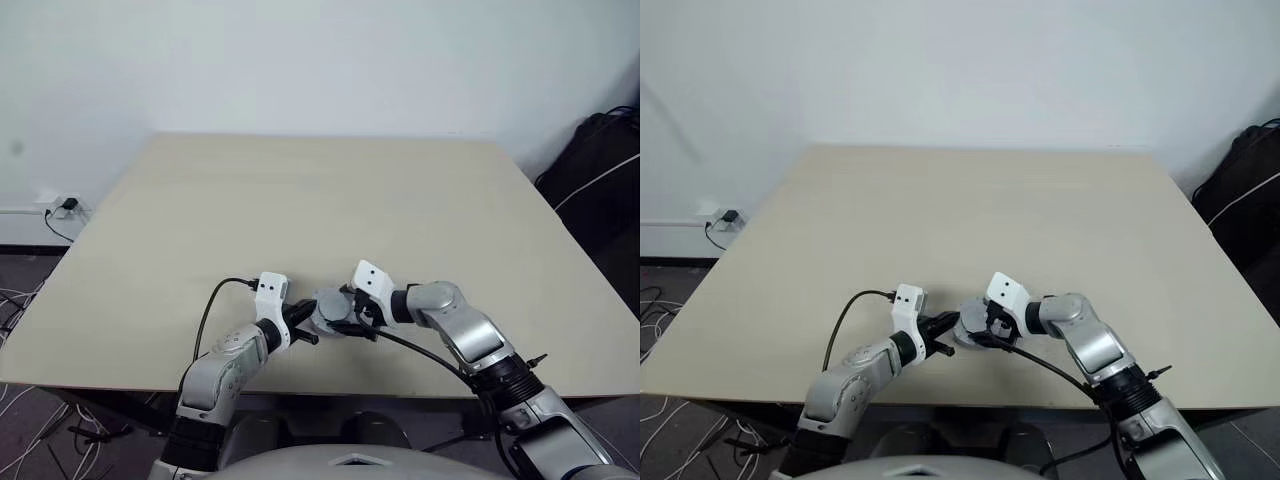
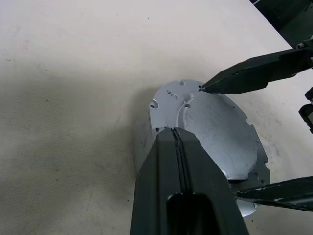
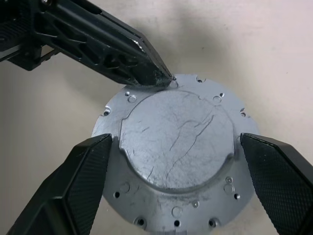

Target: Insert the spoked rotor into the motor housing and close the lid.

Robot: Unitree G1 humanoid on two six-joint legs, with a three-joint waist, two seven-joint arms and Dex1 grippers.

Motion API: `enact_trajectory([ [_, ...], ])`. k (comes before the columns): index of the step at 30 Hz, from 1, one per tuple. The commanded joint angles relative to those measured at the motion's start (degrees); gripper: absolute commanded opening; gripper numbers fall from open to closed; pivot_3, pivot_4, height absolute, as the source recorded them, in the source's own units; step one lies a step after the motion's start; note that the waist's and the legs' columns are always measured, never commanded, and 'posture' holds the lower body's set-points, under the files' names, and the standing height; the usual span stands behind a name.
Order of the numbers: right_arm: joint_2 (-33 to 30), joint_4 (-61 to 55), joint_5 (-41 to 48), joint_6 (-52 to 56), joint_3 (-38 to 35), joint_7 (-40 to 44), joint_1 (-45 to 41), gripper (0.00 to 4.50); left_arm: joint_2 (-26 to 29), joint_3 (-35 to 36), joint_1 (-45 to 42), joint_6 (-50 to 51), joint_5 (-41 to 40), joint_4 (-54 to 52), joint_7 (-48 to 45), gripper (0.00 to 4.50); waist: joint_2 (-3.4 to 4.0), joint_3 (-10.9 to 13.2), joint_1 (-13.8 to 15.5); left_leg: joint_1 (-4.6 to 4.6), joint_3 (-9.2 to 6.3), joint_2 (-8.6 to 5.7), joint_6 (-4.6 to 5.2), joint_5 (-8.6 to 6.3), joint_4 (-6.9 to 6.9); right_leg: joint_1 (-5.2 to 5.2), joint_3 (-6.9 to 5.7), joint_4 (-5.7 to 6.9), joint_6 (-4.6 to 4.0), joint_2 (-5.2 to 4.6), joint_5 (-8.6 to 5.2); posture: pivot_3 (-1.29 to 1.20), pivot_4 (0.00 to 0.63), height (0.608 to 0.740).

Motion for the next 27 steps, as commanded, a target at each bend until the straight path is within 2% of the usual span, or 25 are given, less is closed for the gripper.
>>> enact_trajectory([
  [1,-2.4,-1.9,1.3,1.1,-3.1,0.4,1.6,4.49,-0.3,-0.3,0.0,-0.6,0.1,0.2,0.0,0.0,-0.02,0.0,0.0,0.0,0.0,0.0,0.01,-0.01,-0.01,0.0,0.0,-0.02,0.0,0.0,0.0,0.0,0.0,0.74],
  [8,-6.3,-7.2,6.2,2.9,-7.8,2.4,5.7,4.49,-0.1,-0.7,0.1,-0.8,0.0,0.3,-0.3,0.0,-0.07,0.1,0.0,-0.02,0.0,0.0,0.14,-0.09,-0.1,-0.07,0.0,-0.05,-0.02,0.0,-0.01,0.0,0.0,0.74],
  [10,-5.4,-9.9,10.6,5.4,-12.5,1.3,7.1,4.49,0.0,-0.7,0.1,-0.9,0.0,0.4,-0.6,0.0,-0.03,0.2,0.0,-0.05,0.0,0.0,0.15,-0.09,-0.11,-0.09,-0.01,-0.05,-0.02,0.0,-0.01,0.0,0.0,0.74],
  [12,-3.0,-11.5,13.7,8.5,-17.1,-2.5,7.9,4.49,0.2,-0.8,0.1,-0.9,0.0,0.3,-0.8,0.0,-0.03,0.2,0.0,-0.09,0.0,0.01,0.15,-0.09,-0.11,-0.15,-0.01,-0.06,-0.02,0.0,-0.01,0.0,0.0,0.74],
  [15,4.7,-10.9,17.6,16.3,-25.0,-13.3,7.1,4.49,0.2,-0.9,0.1,-1.0,0.1,0.4,-1.0,0.0,-0.08,0.2,0.0,-0.11,0.0,0.01,0.14,-0.08,-0.12,-0.16,0.0,-0.06,-0.02,0.01,-0.01,0.0,0.0,0.74],
  [17,8.8,-10.0,20.3,21.5,-28.6,-17.6,6.8,4.49,0.2,-1.0,0.1,-1.0,0.1,0.4,-1.2,0.0,0.0,0.2,0.0,-0.15,0.0,0.01,0.13,-0.07,-0.14,-0.19,0.01,-0.05,-0.01,0.01,-0.01,0.0,0.0,0.74],
  [22,11.6,-9.3,21.7,29.1,-27.7,-21.7,8.7,4.49,0.3,-1.2,-0.3,-1.2,0.3,0.6,-1.6,0.0,0.1,0.2,0.0,-0.33,-0.01,-0.02,-0.09,0.05,-0.18,-0.35,0.0,-0.13,-0.03,0.01,0.0,0.0,0.0,0.74],
  [27,16.0,-8.3,27.2,35.4,-31.6,-23.9,8.2,4.49,0.5,-1.2,-0.4,-1.9,0.7,0.8,-1.5,0.0,0.22,0.2,-0.1,-0.37,0.0,-0.01,-0.06,0.04,-0.18,-0.37,-0.01,-0.14,-0.02,0.02,0.0,0.0,0.0,0.74],
])
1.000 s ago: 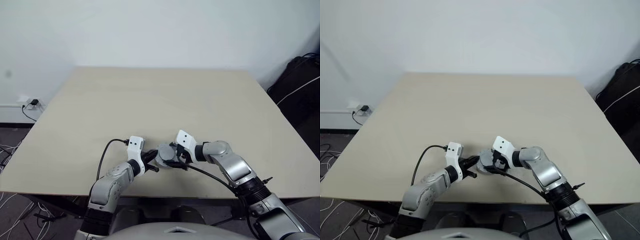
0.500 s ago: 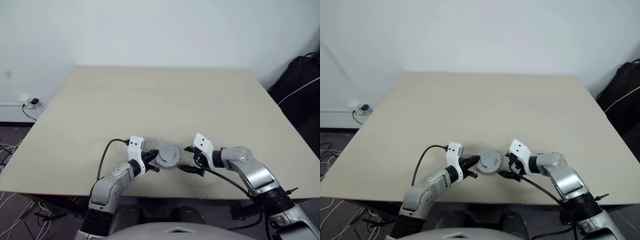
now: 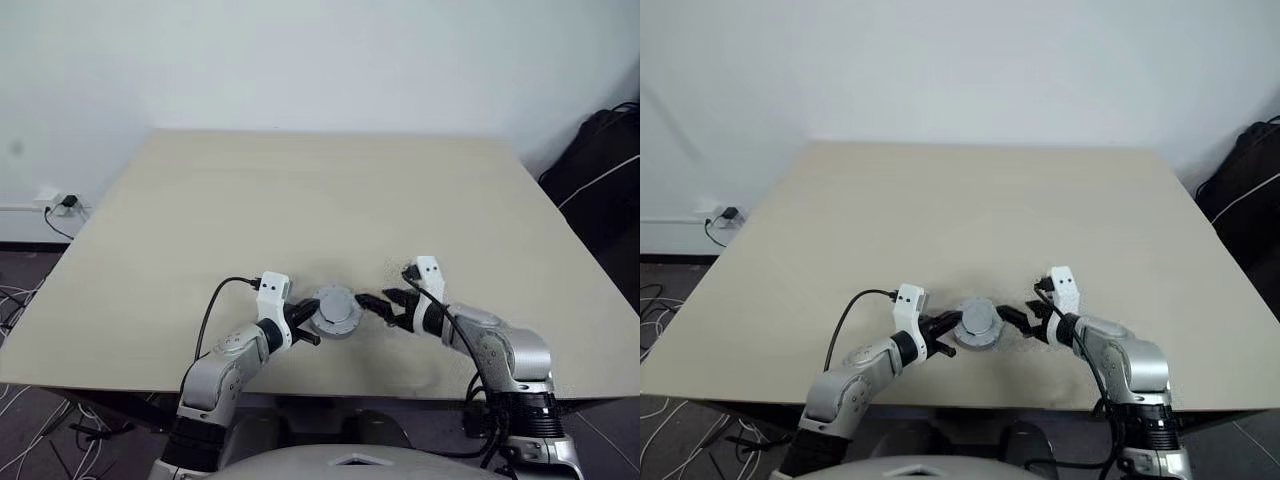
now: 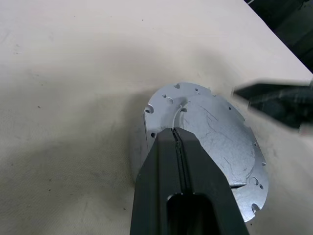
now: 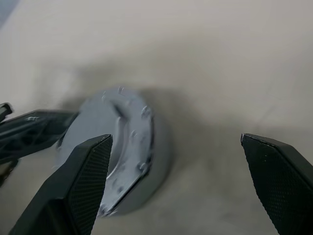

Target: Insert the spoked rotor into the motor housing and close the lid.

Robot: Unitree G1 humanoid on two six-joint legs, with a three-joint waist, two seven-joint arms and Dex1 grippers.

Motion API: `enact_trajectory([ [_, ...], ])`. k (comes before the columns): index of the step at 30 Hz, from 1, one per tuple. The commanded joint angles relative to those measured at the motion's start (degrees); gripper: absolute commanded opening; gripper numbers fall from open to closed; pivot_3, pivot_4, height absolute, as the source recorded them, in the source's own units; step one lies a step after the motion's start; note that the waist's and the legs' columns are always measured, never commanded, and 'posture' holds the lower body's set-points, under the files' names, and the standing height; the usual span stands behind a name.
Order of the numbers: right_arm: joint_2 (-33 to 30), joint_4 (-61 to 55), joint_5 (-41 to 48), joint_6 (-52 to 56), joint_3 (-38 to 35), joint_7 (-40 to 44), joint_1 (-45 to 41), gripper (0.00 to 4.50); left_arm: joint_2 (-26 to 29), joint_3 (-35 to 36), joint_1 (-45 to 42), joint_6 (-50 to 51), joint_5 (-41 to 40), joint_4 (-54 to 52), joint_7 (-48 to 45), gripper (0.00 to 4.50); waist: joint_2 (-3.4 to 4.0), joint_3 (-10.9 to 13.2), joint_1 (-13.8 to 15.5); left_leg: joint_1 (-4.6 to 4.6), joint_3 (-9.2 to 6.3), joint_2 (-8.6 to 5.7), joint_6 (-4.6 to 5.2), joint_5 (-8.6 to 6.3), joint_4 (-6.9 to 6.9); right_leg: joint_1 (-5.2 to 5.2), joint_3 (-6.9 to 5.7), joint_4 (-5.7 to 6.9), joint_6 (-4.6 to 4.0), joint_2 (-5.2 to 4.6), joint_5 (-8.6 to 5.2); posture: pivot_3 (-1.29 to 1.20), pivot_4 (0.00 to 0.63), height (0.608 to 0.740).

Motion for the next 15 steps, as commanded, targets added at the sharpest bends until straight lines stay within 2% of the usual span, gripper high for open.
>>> enact_trajectory([
  [1,2.2,-0.7,4.9,4.2,-4.6,-1.9,-1.8,4.49,0.3,-0.6,-0.2,-0.7,0.6,0.6,-0.2,0.0,0.03,0.0,0.0,0.0,0.0,0.0,0.1,-0.06,0.0,0.0,-0.01,0.0,0.0,0.0,0.0,0.0,0.0,0.74],
  [9,5.2,3.1,11.2,15.5,-11.2,-5.6,-4.0,4.49,0.4,-0.6,0.1,-1.0,0.5,0.4,-0.1,0.0,0.09,0.0,0.0,0.0,-0.01,0.0,0.15,-0.09,-0.01,0.0,0.0,-0.01,0.02,0.03,0.01,0.0,0.0,0.74],
  [15,7.0,7.5,13.1,19.5,-13.7,-6.9,-4.8,4.49,0.4,-0.7,0.4,-1.5,0.6,0.4,-0.1,0.0,0.2,0.0,-0.3,0.01,-0.01,0.01,0.17,-0.1,-0.01,0.01,0.0,-0.01,0.02,0.06,0.01,0.0,0.0,0.74],
])
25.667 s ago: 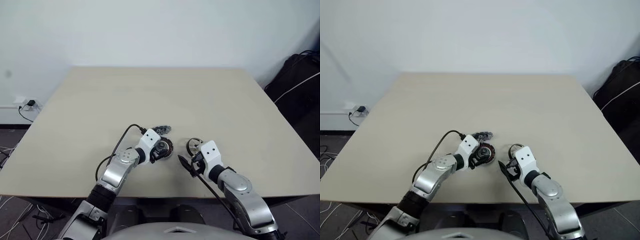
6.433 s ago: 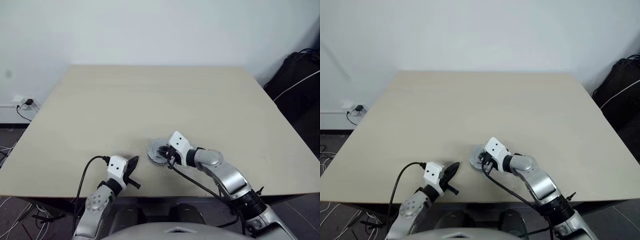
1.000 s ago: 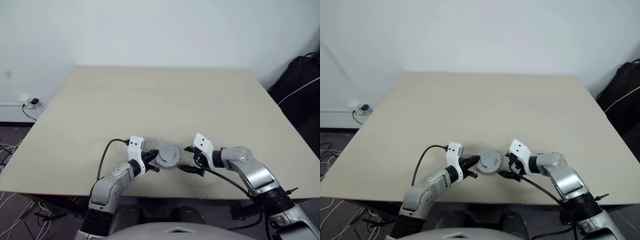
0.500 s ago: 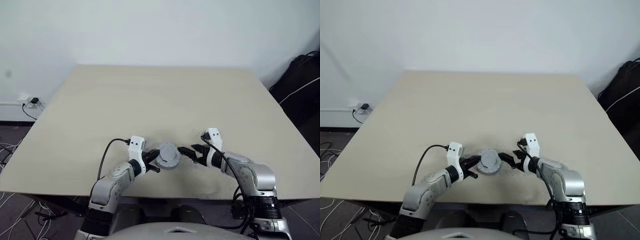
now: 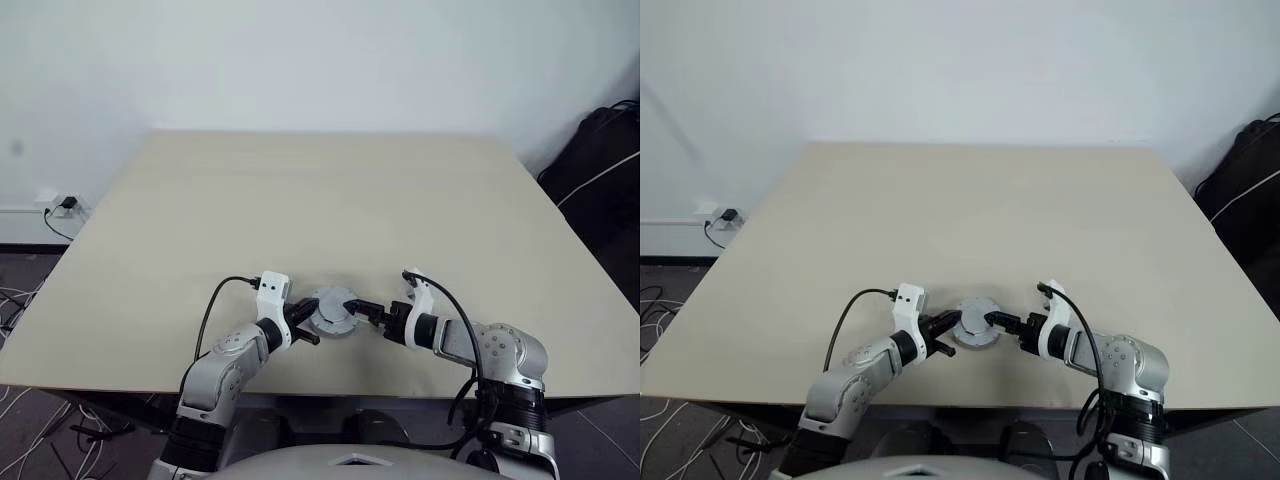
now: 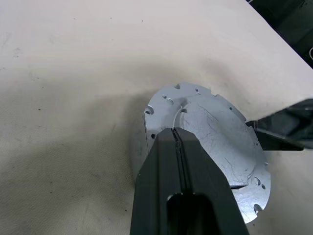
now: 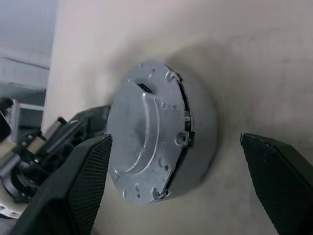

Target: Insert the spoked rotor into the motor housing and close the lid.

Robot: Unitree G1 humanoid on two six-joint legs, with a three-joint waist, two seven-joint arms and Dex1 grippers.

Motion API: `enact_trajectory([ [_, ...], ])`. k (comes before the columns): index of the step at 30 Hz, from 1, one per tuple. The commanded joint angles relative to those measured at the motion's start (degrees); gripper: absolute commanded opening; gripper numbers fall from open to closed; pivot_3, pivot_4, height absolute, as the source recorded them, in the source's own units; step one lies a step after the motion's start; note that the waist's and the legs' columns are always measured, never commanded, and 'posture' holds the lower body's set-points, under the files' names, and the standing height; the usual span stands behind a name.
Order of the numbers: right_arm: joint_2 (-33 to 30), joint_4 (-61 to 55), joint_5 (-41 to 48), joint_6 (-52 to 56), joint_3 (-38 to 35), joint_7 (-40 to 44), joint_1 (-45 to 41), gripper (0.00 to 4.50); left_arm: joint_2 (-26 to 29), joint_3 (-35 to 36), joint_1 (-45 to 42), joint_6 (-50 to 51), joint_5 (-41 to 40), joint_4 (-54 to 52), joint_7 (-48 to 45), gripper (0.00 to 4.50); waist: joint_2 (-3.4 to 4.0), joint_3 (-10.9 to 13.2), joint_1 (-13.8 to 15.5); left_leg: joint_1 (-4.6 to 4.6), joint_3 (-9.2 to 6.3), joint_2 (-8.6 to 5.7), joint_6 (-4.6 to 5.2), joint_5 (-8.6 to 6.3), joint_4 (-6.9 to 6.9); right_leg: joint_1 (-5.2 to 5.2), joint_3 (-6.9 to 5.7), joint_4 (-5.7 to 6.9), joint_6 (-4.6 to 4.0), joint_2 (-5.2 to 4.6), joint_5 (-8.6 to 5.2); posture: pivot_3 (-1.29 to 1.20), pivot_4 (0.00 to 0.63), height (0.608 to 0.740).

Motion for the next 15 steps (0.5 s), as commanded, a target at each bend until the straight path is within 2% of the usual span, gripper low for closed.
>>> enact_trajectory([
  [1,1.5,1.0,2.2,2.5,-1.3,-0.4,-0.6,4.49,0.1,-0.5,0.3,-0.4,0.3,0.3,-0.1,0.0,0.02,0.0,-0.1,0.0,0.0,0.0,0.0,0.0,0.0,0.0,0.0,0.0,0.0,0.0,0.0,0.0,0.0,0.74],
  [9,5.8,0.3,7.6,6.2,-4.0,1.5,-1.1,4.49,0.5,-0.5,0.3,-0.6,0.3,0.4,-0.3,0.0,0.09,0.0,-0.8,-0.02,-0.01,0.01,0.0,0.0,-0.01,-0.01,0.02,0.0,0.0,0.03,0.0,0.0,0.0,0.74],
  [15,9.2,0.5,9.9,4.4,-7.3,0.6,-1.7,4.49,0.5,-0.8,0.2,-0.6,0.3,0.7,-0.6,0.0,0.23,0.1,-1.1,-0.06,-0.01,0.01,-0.02,0.01,-0.04,-0.04,0.02,-0.03,0.04,0.06,0.02,0.0,0.0,0.74],
])
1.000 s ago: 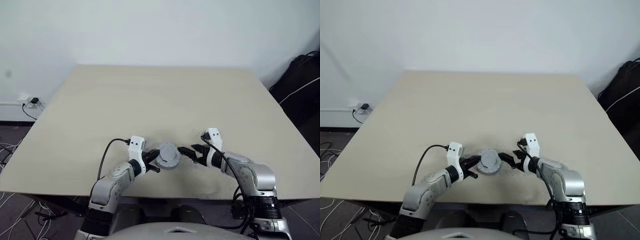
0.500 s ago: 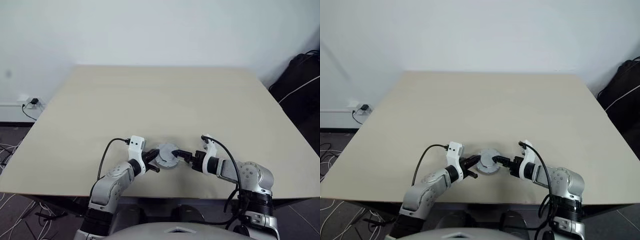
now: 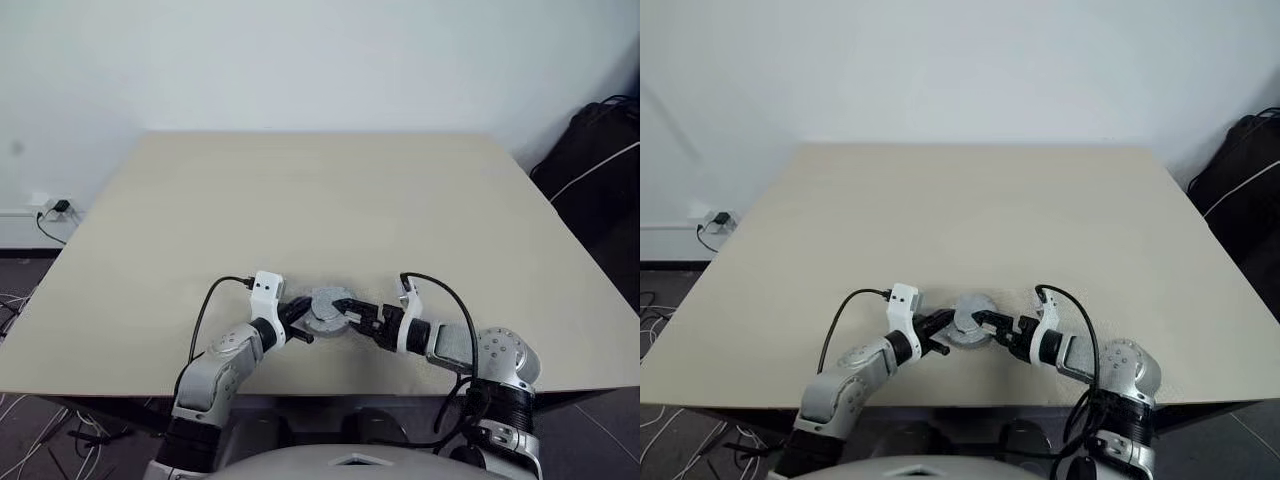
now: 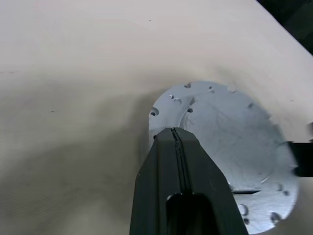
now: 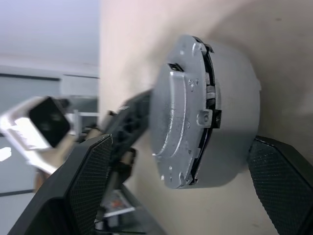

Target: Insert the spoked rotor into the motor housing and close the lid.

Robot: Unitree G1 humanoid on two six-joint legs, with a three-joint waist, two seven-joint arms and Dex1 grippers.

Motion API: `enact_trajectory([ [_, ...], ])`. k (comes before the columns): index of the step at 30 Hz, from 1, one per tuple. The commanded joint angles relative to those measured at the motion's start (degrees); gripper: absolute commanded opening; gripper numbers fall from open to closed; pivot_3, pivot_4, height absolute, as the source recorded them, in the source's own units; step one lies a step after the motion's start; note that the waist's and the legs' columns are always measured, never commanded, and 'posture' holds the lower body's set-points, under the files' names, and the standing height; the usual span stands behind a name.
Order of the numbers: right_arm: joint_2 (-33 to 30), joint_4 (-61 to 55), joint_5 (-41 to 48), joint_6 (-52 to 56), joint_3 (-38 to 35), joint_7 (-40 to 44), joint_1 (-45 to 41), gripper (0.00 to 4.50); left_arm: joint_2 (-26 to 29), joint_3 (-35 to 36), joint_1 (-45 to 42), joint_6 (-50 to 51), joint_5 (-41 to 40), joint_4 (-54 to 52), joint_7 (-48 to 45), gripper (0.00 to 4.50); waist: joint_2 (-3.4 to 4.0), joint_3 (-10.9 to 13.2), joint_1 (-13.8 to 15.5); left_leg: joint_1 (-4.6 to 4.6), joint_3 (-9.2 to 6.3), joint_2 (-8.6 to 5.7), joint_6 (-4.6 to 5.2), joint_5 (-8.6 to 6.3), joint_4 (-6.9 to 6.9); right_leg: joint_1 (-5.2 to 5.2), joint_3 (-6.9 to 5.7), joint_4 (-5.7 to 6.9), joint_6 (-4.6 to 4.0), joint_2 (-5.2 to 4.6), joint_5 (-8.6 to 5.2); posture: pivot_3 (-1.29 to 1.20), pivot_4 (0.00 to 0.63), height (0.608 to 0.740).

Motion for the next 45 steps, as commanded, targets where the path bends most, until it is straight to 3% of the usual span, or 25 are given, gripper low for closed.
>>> enact_trajectory([
  [1,2.3,-0.8,3.7,-1.2,-1.2,0.5,-1.6,4.49,-0.6,-1.7,0.0,0.3,-0.1,0.4,-0.9,0.0,0.01,0.0,0.0,0.0,0.0,0.0,-0.03,0.02,0.0,0.0,0.0,-0.01,0.0,0.0,0.0,0.0,0.0,0.74],
  [3,2.6,-0.9,3.2,-0.9,-0.3,0.1,-1.2,4.49,-0.6,-1.7,0.0,0.4,-0.1,0.3,-0.9,0.0,0.05,0.0,-0.1,-0.01,0.0,0.0,-0.1,0.06,0.0,0.0,0.01,-0.02,0.01,0.01,0.01,0.0,0.0,0.74],
  [6,1.2,-1.2,1.6,0.5,3.2,-0.1,0.1,3.89,-0.6,-1.7,-0.1,0.5,-0.1,0.3,-0.9,0.0,0.05,0.0,-0.1,-0.01,0.01,0.0,-0.1,0.06,0.0,-0.01,0.01,-0.02,0.01,0.01,0.0,0.0,0.0,0.74],
  [14,-2.9,-0.1,0.7,0.5,6.0,0.3,0.9,1.43,-1.1,-1.6,0.5,0.0,-0.1,0.5,-0.5,0.0,0.15,0.0,0.0,0.0,0.0,0.0,0.01,-0.01,-0.02,0.01,0.02,-0.06,0.02,0.01,0.01,0.0,0.0,0.74],
  [15,-3.1,0.0,0.7,0.4,6.2,0.4,1.0,1.31,-1.3,-1.6,0.7,0.0,-0.1,0.4,-0.4,0.0,0.17,0.0,0.0,0.02,0.0,0.0,0.01,-0.01,-0.02,0.04,0.02,-0.08,0.03,0.01,0.02,0.0,0.0,0.74],
  [28,-1.6,-1.1,1.6,0.1,5.2,-0.6,2.7,1.31,-2.1,0.0,3.1,-5.3,-0.6,-2.7,-0.3,0.0,0.21,0.0,-0.1,0.01,0.0,0.01,0.04,-0.02,-0.04,0.05,0.03,-0.19,0.11,0.03,0.07,0.0,0.0,0.74],
  [31,-0.9,-1.4,2.6,-0.2,3.8,-0.7,3.4,1.31,-5.9,5.9,5.3,-13.3,-4.1,-5.3,1.4,0.0,0.15,0.1,-0.2,-0.03,0.01,0.01,0.05,-0.03,-0.08,0.01,0.03,-0.22,0.1,0.03,0.06,0.0,0.0,0.74],
  [36,0.3,-1.7,3.9,-0.2,2.2,-1.2,3.9,1.31,-9.7,14.4,8.4,-12.7,-15.2,-7.7,2.4,0.0,0.17,0.2,-0.5,-0.07,-0.02,0.09,0.07,-0.04,-0.12,-0.03,0.01,-0.29,0.07,0.08,0.06,0.0,0.0,0.74],
  [40,0.8,-1.7,4.6,0.1,2.1,-1.7,3.7,1.31,-9.6,19.2,11.5,-8.2,-25.0,-9.4,3.6,0.86,0.12,0.3,-0.6,-0.09,-0.02,0.07,0.13,-0.08,-0.12,-0.01,-0.02,-0.37,0.09,0.12,0.06,0.0,0.0,0.74],
  [45,2.0,-2.2,6.6,0.7,0.7,-2.0,1.8,1.31,-11.1,23.2,15.2,-2.4,-39.5,-9.7,5.9,2.56,0.08,0.3,-0.7,-0.12,-0.01,0.07,0.16,-0.1,-0.11,0.02,-0.01,-0.49,0.18,0.13,0.11,0.0,0.0,0.74],
])
